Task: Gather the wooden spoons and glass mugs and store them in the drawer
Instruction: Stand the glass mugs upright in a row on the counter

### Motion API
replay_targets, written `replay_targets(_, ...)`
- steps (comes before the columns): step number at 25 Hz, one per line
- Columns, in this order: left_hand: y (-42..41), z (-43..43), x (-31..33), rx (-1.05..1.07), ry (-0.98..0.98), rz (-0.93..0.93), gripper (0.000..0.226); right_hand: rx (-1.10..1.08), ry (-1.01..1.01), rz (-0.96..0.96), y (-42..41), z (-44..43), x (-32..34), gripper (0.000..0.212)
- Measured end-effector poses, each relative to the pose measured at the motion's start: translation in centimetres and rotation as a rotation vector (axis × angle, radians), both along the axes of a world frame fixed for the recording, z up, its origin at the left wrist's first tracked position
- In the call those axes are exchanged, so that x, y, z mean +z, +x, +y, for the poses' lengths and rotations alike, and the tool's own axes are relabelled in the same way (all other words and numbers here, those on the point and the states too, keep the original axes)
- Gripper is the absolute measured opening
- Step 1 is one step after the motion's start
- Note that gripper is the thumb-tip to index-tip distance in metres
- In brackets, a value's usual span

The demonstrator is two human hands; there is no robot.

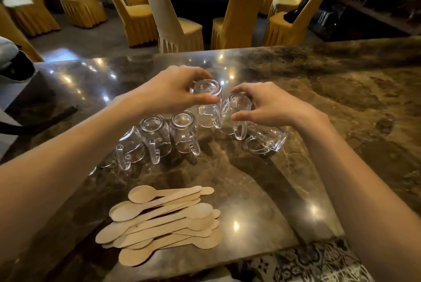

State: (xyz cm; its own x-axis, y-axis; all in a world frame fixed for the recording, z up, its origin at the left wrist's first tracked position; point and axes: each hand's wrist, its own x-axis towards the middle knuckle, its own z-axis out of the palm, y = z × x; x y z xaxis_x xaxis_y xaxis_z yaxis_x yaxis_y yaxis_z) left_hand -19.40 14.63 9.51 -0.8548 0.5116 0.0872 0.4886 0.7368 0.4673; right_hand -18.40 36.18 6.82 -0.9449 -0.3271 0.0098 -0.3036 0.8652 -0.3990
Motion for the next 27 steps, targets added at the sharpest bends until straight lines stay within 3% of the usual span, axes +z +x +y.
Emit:
replay_targets(20, 1.2, 1.7, -3.7, -0.056, -0.044, -0.144, 0.086, -0.018, 0.106, -0.058, 0.8, 1.1, -1.3, 0.068)
replay_targets(27, 1.0, 1.8, -4.7, -0.06, -0.064, -0.155, 0.077, -0.02, 0.141, -0.072, 0.9, 1.2, -1.3, 0.07)
